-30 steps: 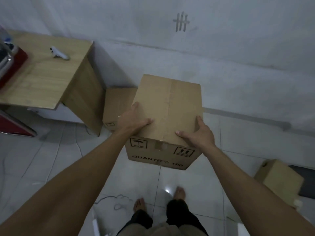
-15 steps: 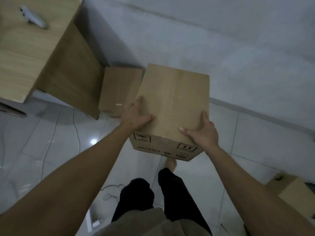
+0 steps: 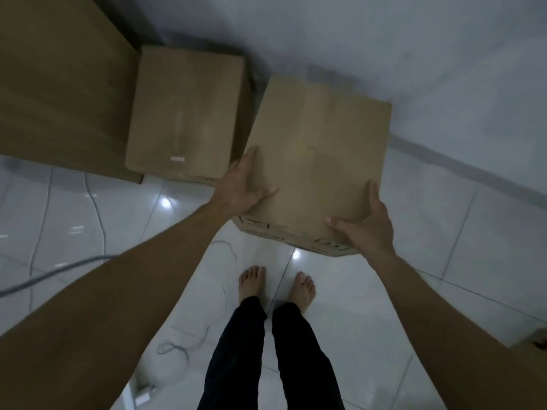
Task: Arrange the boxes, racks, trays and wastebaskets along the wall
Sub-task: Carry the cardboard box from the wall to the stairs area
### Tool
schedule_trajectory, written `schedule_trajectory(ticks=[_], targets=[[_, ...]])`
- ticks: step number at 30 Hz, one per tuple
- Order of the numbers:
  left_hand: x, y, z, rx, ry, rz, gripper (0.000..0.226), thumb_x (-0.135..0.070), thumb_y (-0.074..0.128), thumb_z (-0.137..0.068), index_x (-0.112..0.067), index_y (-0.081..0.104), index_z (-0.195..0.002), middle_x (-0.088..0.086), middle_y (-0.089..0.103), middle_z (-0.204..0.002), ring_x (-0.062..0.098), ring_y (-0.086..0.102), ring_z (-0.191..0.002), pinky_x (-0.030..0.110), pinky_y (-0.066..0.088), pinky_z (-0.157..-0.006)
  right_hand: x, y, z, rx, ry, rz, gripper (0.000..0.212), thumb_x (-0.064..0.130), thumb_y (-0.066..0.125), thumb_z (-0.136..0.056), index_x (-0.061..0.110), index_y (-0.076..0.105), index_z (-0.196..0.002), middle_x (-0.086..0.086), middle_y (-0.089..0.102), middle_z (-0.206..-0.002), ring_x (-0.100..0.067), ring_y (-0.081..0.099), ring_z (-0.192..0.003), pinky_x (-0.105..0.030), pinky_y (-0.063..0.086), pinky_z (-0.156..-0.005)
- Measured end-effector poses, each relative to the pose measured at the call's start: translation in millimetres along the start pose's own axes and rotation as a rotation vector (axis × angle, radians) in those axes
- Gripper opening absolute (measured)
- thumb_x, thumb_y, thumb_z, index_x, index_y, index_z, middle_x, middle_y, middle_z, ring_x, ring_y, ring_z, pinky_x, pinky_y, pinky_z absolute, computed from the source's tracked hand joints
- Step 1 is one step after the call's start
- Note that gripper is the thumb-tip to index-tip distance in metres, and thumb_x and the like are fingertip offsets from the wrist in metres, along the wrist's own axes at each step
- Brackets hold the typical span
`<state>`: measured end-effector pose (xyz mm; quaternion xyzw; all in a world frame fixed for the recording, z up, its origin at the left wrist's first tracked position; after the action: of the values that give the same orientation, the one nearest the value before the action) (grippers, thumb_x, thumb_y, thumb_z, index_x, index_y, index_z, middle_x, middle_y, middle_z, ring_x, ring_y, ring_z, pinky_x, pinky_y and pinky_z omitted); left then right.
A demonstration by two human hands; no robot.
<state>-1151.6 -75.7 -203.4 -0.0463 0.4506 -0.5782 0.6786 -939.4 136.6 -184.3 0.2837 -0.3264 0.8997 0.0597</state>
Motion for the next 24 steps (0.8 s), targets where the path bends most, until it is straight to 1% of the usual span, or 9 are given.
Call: schedule_trajectory(ticks=[2, 4, 6, 9, 12, 16, 19, 22, 24], targets=[[15, 14, -30, -0.003, -0.001, -0.005, 0.111, -0.066, 0.072, -0.072, -0.039, 0.003, -0.155, 0.004, 0.025, -0.158, 0.029, 0.036, -0.139, 0.049, 0.036, -0.112, -13, 17, -32, 0.045, 0.001, -0.017, 0.132, 0.037, 0.094, -0.056, 0.039, 0.006, -0.156, 0.007, 0.026, -0.157, -0.016, 0.032, -0.140, -0.031, 0.032, -0.112], [27, 24, -56, -0.010, 0.006, -0.007, 0.110, -0.063, 0.073, -0.073, -0.038, 0.003, -0.155, 0.006, 0.026, -0.158, 0.031, 0.037, -0.139, 0.049, 0.035, -0.112, -22, 31, -62, 0.073, -0.010, -0.009, 0.136, 0.032, 0.095, -0.054, 0.039, 0.005, -0.156, 0.007, 0.024, -0.157, -0.015, 0.029, -0.142, -0.034, 0.031, -0.114], [40, 32, -78, -0.013, 0.002, 0.004, 0.110, -0.057, 0.075, -0.075, -0.037, 0.002, -0.155, 0.006, 0.024, -0.158, 0.031, 0.036, -0.139, 0.045, 0.033, -0.111, -28, 43, -87, 0.073, -0.019, 0.009, 0.138, 0.032, 0.095, -0.053, 0.039, 0.004, -0.156, 0.007, 0.023, -0.158, -0.016, 0.029, -0.142, -0.036, 0.032, -0.116], [55, 45, -103, -0.006, -0.012, 0.029, 0.109, -0.048, 0.077, -0.077, -0.039, 0.001, -0.155, 0.007, 0.020, -0.159, 0.030, 0.036, -0.139, 0.042, 0.034, -0.109, -36, 61, -115, 0.065, -0.018, 0.075, 0.139, 0.035, 0.095, -0.054, 0.037, 0.001, -0.156, 0.003, 0.024, -0.158, -0.018, 0.030, -0.143, -0.031, 0.030, -0.113], [66, 55, -120, 0.025, -0.024, -0.005, 0.108, -0.042, 0.075, -0.082, -0.041, -0.004, -0.154, 0.010, 0.014, -0.160, 0.032, 0.038, -0.136, 0.042, 0.036, -0.108, -45, 81, -128, 0.058, -0.035, 0.177, 0.137, 0.038, 0.092, -0.058, 0.036, -0.006, -0.155, -0.005, 0.029, -0.156, -0.027, 0.038, -0.138, -0.039, 0.036, -0.111], [74, 58, -126, 0.034, -0.079, -0.114, 0.101, -0.030, 0.069, -0.088, -0.039, -0.007, -0.155, 0.013, 0.015, -0.156, 0.034, 0.046, -0.128, 0.031, 0.040, -0.100, -50, 102, -126, 0.081, -0.044, 0.231, 0.131, 0.033, 0.086, -0.067, 0.036, -0.012, -0.154, -0.009, 0.027, -0.154, -0.035, 0.044, -0.132, -0.044, 0.041, -0.104], [70, 57, -121, 0.017, -0.115, -0.138, 0.091, -0.020, 0.062, -0.088, -0.030, 0.003, -0.157, 0.015, 0.021, -0.152, 0.033, 0.044, -0.128, 0.031, 0.039, -0.103, -48, 103, -124, 0.111, -0.004, 0.241, 0.125, 0.032, 0.085, -0.069, 0.032, -0.007, -0.155, -0.007, 0.021, -0.156, -0.035, 0.044, -0.131, -0.043, 0.041, -0.106], [58, 49, -95, -0.007, -0.097, -0.188, 0.071, -0.016, 0.057, -0.089, -0.009, 0.026, -0.152, 0.019, 0.031, -0.147, 0.032, 0.039, -0.131, 0.033, 0.038, -0.108, -37, 99, -108, 0.132, 0.009, 0.273, 0.115, 0.037, 0.082, -0.069, 0.023, 0.007, -0.155, -0.007, 0.010, -0.160, -0.033, 0.034, -0.139, -0.044, 0.039, -0.110], [48, 45, -68, -0.018, -0.097, -0.153, 0.067, -0.016, 0.057, -0.089, -0.007, 0.030, -0.149, 0.018, 0.027, -0.151, 0.031, 0.036, -0.134, 0.037, 0.038, -0.109, -23, 94, -88, 0.130, 0.009, 0.296, 0.108, 0.038, 0.078, -0.073, 0.023, 0.010, -0.156, -0.009, 0.002, -0.163, -0.033, 0.027, -0.144, -0.043, 0.036, -0.112]])
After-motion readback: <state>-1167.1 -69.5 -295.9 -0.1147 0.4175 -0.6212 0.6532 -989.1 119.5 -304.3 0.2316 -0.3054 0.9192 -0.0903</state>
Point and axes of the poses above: each hand's wrist, its own z-axis away from the middle knuckle, its own y-axis out of the palm, x = y × z, the point moved 8 cm from there along -z, towards the middle knuckle
